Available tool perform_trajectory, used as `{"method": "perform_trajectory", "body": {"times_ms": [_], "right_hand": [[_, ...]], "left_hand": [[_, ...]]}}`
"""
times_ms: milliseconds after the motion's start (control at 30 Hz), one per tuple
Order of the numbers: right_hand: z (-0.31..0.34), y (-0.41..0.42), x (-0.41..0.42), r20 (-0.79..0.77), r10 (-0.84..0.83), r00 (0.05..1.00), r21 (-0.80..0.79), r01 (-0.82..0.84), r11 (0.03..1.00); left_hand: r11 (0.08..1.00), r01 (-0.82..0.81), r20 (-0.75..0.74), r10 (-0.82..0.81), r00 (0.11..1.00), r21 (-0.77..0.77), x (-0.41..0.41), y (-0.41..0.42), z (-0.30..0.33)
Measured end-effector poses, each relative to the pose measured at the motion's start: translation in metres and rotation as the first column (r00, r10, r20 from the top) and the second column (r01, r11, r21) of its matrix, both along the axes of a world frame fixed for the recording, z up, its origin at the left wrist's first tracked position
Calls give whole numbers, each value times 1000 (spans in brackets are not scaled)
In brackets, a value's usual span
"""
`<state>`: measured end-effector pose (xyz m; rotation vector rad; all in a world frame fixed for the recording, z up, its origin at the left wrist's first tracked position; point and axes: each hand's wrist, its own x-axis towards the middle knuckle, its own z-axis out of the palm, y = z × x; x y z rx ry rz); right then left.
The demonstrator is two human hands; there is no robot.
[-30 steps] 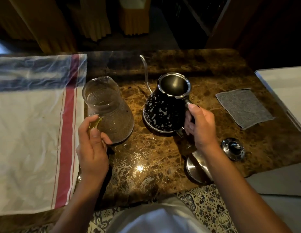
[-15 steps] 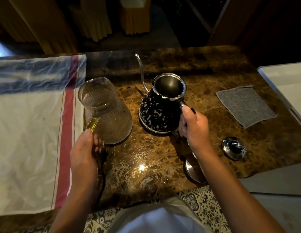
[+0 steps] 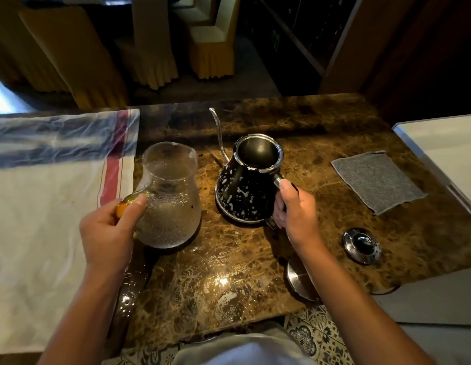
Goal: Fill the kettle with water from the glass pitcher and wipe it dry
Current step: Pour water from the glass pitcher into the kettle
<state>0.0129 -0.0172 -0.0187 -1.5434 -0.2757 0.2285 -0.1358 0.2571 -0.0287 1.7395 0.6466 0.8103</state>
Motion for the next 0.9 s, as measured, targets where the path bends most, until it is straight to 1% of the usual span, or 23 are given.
{"method": "perform_trajectory", "body": {"times_ms": [67,167,367,567,733,900], "right_hand": [[1,0,0,-3,3,1000,1,-3,1000],[0,1,0,-2,-4,1000,6,4,1000],[0,3,0,-23,-12,1000,22,12,1000],[0,2,-1,-34,-7,999,20,7,1000],[0,2,0,-25,-29,999,19,30,999],[-2,2,2,-14,-33,999,14,33,999]], "left_hand": [[999,19,-23,-18,1000,43,2,4,3],[997,27,-13,-26,1000,76,1,1,10],[982,146,-15,-146,989,119,1,-6,26],[962,221,-14,-222,975,159,11,-10,60],[917,323,-68,-316,946,234,27,-16,93],[870,354,-127,-331,935,343,48,-23,119]]}}
